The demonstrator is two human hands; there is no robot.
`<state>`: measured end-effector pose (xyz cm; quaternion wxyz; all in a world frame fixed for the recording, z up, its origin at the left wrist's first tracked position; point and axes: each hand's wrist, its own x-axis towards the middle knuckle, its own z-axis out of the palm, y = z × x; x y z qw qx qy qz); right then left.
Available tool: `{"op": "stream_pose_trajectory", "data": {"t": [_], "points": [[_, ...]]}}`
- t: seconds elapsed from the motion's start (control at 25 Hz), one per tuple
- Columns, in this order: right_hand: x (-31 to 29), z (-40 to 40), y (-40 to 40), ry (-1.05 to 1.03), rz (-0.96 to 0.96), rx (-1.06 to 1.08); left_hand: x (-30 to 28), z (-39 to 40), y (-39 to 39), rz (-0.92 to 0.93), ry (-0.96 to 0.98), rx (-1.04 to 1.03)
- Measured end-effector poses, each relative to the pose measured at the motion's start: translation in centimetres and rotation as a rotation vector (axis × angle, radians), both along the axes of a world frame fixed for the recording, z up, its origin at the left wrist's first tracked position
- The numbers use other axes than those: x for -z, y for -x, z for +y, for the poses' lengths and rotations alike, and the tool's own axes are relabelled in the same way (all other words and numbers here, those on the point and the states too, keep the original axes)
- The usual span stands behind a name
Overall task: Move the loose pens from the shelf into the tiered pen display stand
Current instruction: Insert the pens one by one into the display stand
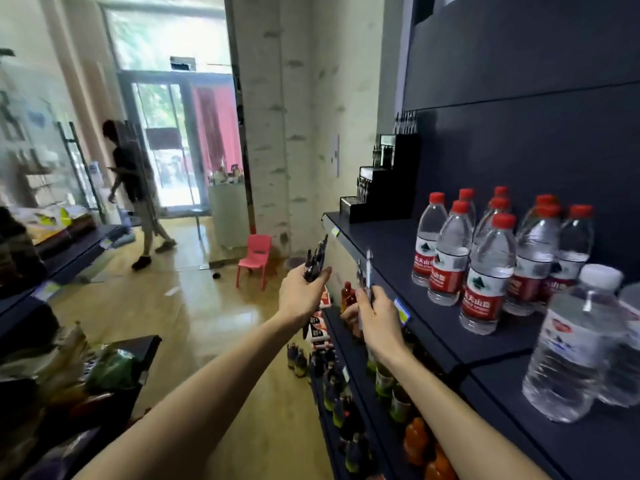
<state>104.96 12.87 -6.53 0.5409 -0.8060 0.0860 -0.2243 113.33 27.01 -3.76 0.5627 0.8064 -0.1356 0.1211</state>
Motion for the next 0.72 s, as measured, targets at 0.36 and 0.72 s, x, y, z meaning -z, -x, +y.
{"op": "stream_pose_trajectory", "data": {"t": [0.36,0.72], "points": [[-2.7,0.1,-16.1,0.004,-0.093,0.219,-1.3,-1.5,-19.5,0.052,0.089,0.092],[-2.3,-2.3,-29.9,-0.021,-0.109,0.299,0.2,-5.3,-34.7,0.115,0.175,0.179]]}}
